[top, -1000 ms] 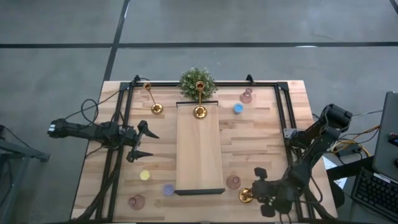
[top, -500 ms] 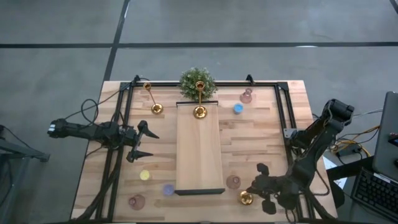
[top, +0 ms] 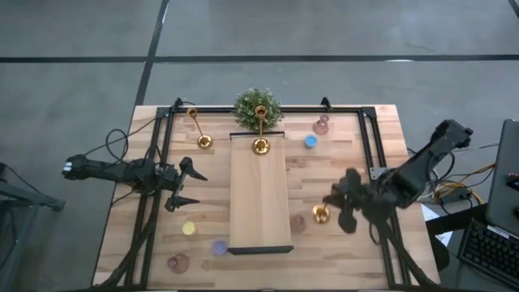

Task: Pick & Place candle stick holders
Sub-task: Put the bottom gold candle holder on the shelf aligned with the gold candle holder

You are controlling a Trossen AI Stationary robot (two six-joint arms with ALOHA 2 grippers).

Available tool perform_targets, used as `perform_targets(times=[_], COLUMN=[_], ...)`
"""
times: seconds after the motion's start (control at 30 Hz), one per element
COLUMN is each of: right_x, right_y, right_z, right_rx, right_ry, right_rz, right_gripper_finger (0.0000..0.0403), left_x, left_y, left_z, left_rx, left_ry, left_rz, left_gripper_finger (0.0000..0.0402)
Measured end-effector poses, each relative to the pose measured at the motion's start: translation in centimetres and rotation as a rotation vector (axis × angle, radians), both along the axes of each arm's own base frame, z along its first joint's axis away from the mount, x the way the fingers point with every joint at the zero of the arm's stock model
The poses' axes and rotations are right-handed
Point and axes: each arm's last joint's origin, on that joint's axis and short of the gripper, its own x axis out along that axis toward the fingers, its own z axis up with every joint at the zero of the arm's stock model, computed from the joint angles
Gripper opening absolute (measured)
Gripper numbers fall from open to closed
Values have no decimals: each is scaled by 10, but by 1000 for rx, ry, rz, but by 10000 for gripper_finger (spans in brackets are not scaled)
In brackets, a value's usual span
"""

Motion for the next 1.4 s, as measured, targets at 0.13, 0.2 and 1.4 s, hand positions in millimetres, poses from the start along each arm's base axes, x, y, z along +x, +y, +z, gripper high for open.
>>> perform_targets(times=[0.13, 0.2, 1.4], right_x=[4, 9, 153], right_y=[-25, -37, -171], right_z=[27, 39, 33], right_rx=[-52, -80, -255], right_ry=[21, 23, 136], right_rz=[-78, -115, -166], right_gripper_finger=[14, 14, 13], left_x=[0, 0, 0], left_y=[0, 0, 0], left_z=[0, 0, 0], left_rx=[0, 0, 0], left_ry=[0, 0, 0], left_rz=[0, 1, 0], left_gripper_finger=[388, 387, 388])
